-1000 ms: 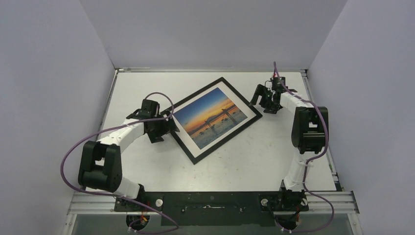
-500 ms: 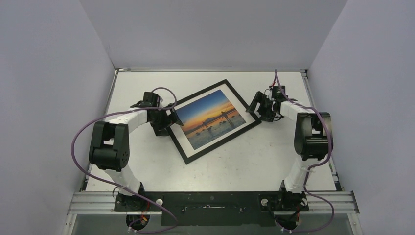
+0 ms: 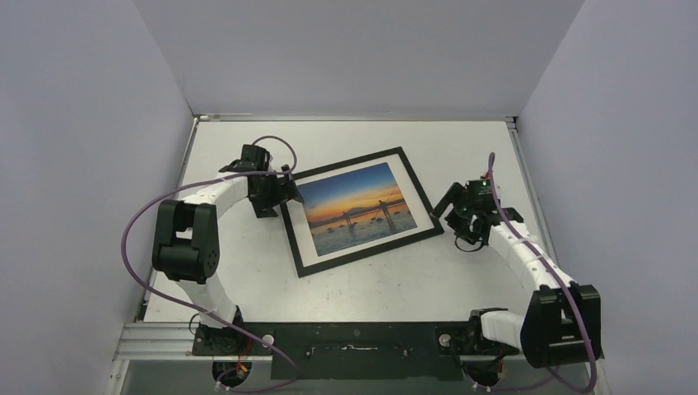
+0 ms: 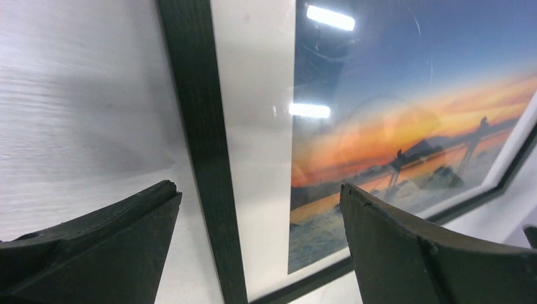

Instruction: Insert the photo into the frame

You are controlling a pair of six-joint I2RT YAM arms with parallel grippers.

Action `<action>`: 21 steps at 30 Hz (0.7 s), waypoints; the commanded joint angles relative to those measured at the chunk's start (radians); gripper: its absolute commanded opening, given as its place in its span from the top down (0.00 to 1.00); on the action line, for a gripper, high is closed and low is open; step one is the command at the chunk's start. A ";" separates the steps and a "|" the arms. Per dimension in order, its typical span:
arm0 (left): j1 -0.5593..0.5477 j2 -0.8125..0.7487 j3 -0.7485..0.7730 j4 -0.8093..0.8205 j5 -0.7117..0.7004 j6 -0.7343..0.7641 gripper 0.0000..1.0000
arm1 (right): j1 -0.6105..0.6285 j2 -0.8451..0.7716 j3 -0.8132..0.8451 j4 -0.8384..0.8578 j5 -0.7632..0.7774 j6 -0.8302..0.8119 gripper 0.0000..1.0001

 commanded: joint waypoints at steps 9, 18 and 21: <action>0.006 -0.357 0.014 -0.161 -0.258 0.078 0.03 | -0.018 -0.321 0.207 -0.445 0.543 0.030 0.11; 0.001 -0.827 0.013 -0.227 -0.397 0.134 0.03 | -0.009 -0.536 0.351 -0.616 0.725 -0.056 0.11; 0.001 -0.944 0.056 -0.284 -0.428 0.150 0.03 | -0.005 -0.575 0.441 -0.668 0.772 -0.072 0.02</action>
